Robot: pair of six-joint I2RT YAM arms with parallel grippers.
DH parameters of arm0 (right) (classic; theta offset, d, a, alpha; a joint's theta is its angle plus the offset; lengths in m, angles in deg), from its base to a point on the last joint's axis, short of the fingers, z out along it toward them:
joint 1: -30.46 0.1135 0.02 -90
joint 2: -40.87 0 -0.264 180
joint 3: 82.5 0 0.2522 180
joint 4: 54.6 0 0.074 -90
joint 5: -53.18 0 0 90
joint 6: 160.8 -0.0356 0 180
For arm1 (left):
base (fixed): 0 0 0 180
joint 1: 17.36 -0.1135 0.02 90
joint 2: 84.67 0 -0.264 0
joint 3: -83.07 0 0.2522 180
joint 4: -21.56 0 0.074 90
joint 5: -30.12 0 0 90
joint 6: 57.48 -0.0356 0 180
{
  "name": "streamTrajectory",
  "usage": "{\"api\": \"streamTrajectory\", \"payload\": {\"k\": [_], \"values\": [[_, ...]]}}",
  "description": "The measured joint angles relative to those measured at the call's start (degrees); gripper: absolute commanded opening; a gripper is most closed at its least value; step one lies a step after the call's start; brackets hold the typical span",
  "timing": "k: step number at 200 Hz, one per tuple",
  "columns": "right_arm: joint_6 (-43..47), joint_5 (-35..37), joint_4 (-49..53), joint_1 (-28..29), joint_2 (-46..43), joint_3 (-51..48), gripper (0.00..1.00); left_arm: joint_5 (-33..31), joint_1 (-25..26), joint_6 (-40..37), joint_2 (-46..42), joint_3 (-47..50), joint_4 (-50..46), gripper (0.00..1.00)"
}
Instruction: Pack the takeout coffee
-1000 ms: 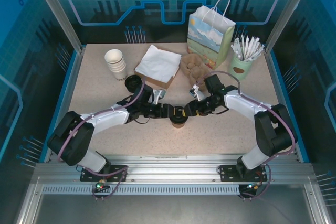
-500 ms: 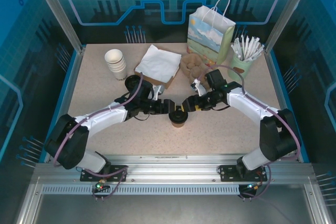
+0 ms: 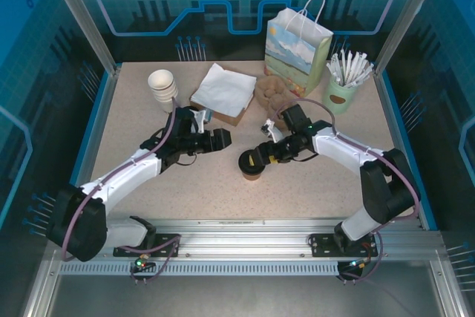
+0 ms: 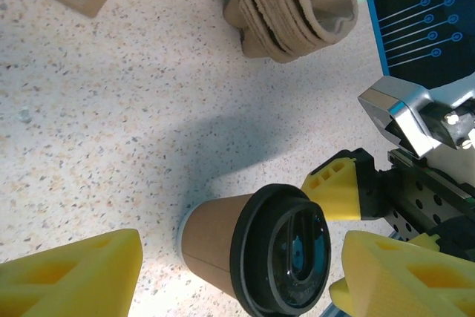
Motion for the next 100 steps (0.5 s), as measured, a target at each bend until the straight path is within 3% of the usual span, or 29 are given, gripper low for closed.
{"api": "streamTrajectory", "payload": {"k": [100], "values": [[-7.0,-0.2,-7.2,10.4,7.8,5.7,0.83,-3.1,-3.3,-0.3,-4.6,2.3,-3.0,0.73]]}}
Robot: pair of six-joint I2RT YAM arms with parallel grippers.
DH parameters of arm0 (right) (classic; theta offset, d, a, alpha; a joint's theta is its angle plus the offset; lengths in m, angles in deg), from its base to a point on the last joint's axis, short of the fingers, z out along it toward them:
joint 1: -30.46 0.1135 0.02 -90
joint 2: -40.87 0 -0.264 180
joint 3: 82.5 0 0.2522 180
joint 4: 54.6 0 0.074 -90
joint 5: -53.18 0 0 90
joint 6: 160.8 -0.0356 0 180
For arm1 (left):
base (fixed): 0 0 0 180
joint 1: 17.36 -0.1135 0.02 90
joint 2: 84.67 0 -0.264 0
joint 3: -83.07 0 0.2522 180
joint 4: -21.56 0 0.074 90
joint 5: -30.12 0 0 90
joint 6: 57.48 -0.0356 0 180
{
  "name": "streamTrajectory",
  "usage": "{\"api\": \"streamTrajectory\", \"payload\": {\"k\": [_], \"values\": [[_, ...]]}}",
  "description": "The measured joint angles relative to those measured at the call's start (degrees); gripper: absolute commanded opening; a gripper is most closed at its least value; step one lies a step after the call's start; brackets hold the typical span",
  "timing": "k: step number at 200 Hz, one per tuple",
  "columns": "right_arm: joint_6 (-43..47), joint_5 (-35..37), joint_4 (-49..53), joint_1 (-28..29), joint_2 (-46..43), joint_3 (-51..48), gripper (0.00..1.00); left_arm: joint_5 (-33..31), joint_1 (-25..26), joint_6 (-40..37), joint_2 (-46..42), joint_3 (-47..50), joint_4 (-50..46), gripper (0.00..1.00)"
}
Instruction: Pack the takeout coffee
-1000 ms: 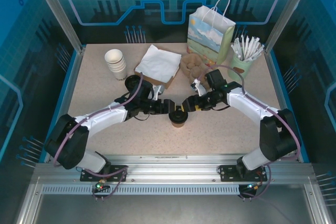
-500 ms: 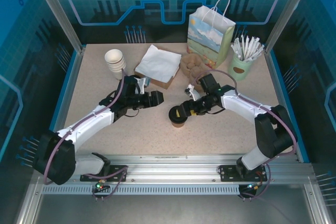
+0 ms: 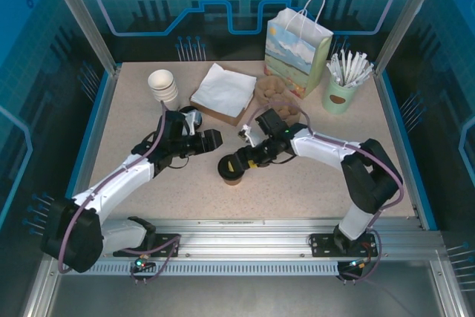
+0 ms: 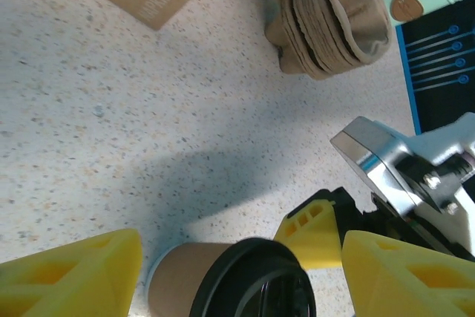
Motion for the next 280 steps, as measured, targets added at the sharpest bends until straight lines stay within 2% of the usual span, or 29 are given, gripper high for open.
{"api": "streamTrajectory", "payload": {"k": [33,60,94,128,155,181,223,280], "values": [[0.1,1.0,0.9,1.2,0.8,3.6,0.86,-1.5,-0.8,-0.4,-1.1,0.2,-1.5,0.73],[3.2,3.4,5.2,-1.5,-1.6,5.6,0.86,-1.8,-0.8,-1.2,-1.9,0.2,-2.3,0.73],[11.1,14.1,14.3,-8.7,-5.8,13.9,0.84,-0.2,-0.6,-1.7,-2.9,-1.1,-2.6,0.76],[18.0,24.8,17.7,-14.9,-4.9,23.4,0.82,1.9,1.4,-3.5,-2.5,-5.5,-2.5,0.77],[22.1,31.2,19.9,-17.5,1.7,31.3,0.79,3.1,2.4,-4.5,-0.5,-8.7,-1.9,0.77],[24.7,35.7,22.3,-17.7,10.8,38.7,0.72,3.5,3.0,-4.5,1.8,-10.4,-1.9,0.76],[27.3,39.2,27.4,-18.5,21.7,48.2,0.62,3.9,3.9,-4.6,3.9,-12.0,-2.0,0.76],[28.6,40.5,32.0,-19.3,27.6,57.6,0.57,3.9,4.5,-4.6,4.7,-12.9,-1.9,0.76]]}}
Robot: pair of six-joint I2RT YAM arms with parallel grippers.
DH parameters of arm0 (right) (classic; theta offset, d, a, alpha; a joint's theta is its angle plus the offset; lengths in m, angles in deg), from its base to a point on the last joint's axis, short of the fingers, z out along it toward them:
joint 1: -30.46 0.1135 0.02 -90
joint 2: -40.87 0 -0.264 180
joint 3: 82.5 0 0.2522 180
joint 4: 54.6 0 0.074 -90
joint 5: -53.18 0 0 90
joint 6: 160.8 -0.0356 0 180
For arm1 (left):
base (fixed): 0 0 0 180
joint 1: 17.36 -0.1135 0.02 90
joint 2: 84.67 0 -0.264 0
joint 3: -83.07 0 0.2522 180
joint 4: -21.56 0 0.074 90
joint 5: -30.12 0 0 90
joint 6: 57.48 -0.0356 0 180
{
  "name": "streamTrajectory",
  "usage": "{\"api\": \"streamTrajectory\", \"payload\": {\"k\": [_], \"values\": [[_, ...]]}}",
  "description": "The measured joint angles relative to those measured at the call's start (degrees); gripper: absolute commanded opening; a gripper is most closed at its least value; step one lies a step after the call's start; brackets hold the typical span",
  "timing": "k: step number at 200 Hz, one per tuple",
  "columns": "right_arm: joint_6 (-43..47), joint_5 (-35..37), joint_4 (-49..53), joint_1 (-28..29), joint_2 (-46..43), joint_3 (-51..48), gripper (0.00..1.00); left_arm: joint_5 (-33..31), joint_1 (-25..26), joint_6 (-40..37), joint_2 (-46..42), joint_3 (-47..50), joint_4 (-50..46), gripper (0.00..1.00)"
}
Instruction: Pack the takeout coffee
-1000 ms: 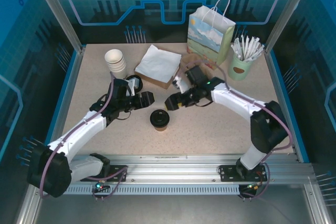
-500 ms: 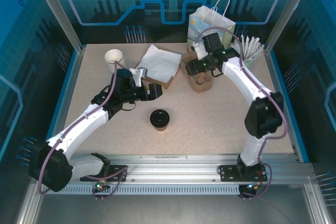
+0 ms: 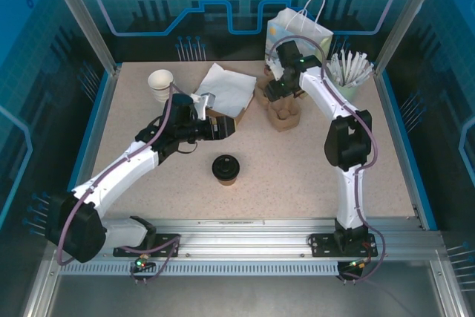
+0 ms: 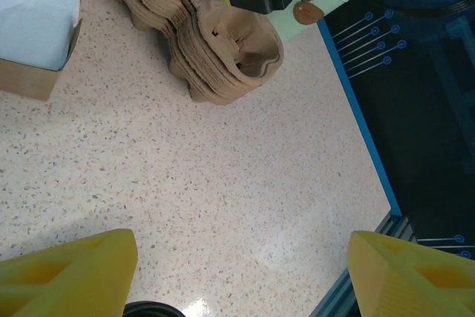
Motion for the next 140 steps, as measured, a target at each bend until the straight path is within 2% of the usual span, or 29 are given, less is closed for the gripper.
{"api": "streamTrajectory", "payload": {"k": [88,140], "values": [[0.4,-0.2,2.6,-0.5,3.2,1.4,0.49,0.0,0.2,0.0,0.7,0.0,0.0,0.76],[0.4,-0.3,2.9,-0.5,4.1,2.5,0.48,0.0,0.2,0.0,0.7,0.0,0.0,0.76]]}}
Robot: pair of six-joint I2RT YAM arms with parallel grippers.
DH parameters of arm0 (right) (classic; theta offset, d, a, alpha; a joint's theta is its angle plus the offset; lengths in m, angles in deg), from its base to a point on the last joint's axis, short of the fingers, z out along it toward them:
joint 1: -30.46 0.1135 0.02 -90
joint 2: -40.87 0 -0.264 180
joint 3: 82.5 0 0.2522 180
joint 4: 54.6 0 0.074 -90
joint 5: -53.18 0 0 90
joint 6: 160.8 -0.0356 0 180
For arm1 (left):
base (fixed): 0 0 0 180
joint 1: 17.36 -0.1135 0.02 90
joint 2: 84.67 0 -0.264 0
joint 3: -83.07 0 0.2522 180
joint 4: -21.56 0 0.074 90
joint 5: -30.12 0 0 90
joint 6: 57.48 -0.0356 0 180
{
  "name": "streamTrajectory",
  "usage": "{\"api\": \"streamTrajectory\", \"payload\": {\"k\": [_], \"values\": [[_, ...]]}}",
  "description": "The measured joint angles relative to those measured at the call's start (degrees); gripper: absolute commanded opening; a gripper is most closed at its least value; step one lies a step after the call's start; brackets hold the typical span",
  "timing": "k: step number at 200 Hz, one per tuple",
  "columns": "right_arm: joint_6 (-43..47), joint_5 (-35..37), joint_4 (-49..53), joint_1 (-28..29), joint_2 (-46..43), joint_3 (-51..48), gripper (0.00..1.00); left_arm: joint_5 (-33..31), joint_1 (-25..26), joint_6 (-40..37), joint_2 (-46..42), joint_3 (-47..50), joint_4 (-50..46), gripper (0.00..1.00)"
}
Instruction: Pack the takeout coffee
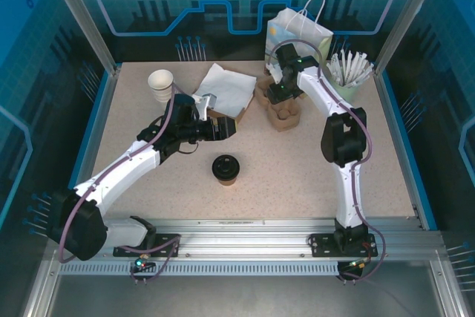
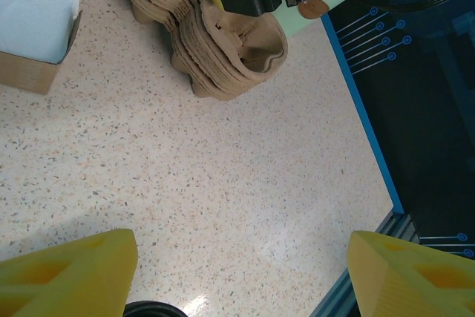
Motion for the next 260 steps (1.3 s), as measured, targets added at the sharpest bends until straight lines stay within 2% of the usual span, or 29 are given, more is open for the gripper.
{"api": "streamTrajectory", "payload": {"k": [38,105,176,260], "values": [[0.0,0.0,0.0,0.0,0.9,0.5,0.47,0.0,0.0,0.0,0.0,0.0,0.0,0.76],[0.0,0.1,0.6,0.1,1.2,1.4,0.38,0.0,0.0,0.0,0.2,0.1,0.2,0.76],[-0.1,0.1,1.1,0.1,0.7,1.7,0.38,0.0,0.0,0.0,0.3,0.4,0.3,0.76],[-0.3,-0.1,1.6,0.1,-5.7,1.7,0.40,-0.1,0.2,-0.2,0.3,0.8,0.2,0.76]]}}
